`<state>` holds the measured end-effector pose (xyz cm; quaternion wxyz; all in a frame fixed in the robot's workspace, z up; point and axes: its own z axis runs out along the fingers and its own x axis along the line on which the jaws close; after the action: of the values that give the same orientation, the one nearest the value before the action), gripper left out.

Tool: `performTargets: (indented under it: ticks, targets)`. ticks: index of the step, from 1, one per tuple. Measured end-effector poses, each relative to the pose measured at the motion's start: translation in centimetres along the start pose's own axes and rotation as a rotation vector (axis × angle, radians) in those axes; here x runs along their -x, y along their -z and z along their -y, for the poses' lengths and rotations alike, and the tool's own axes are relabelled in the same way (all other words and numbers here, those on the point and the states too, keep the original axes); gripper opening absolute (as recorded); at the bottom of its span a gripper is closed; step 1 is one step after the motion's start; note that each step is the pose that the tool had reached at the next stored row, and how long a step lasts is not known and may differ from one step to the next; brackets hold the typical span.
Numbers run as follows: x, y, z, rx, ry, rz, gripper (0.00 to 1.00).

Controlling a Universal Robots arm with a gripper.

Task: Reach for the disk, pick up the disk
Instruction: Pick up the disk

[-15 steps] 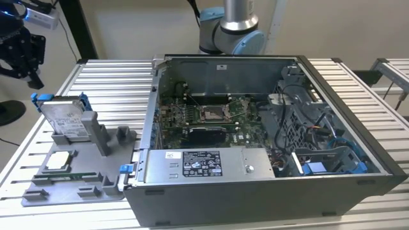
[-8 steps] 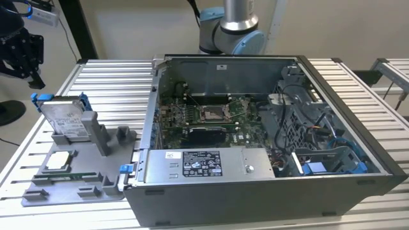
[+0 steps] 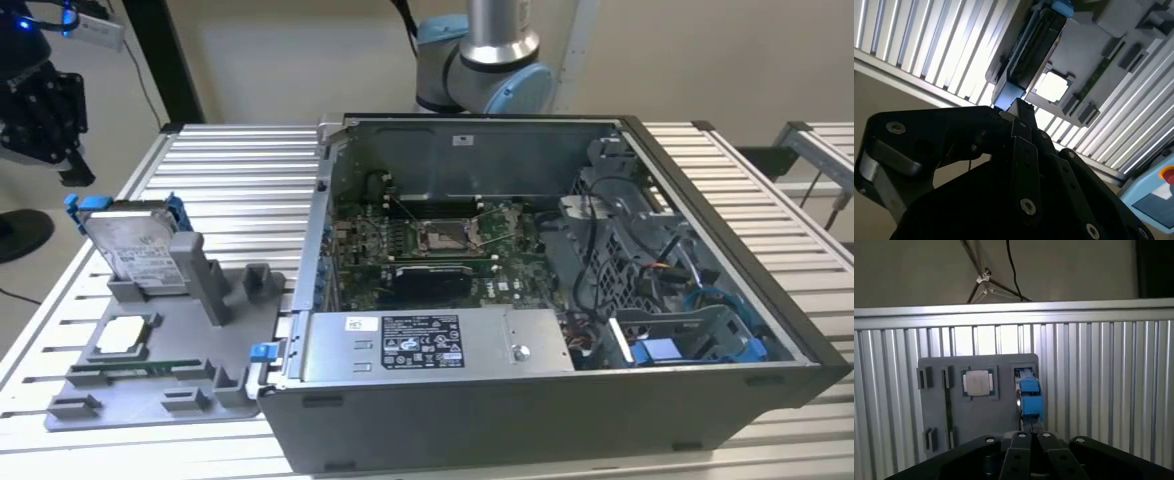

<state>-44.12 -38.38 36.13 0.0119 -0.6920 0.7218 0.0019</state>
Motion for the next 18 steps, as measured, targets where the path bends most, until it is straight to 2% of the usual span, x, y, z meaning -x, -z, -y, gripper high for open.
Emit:
performTargets:
  ticks: [8, 18]
  targets:
    - [-0.39, -0.04, 0.01, 0.0012, 0.052, 0.0006, 0.00]
    - [-0.40, -0.05, 0.01, 0.0014, 0.053, 0.0006, 0.00]
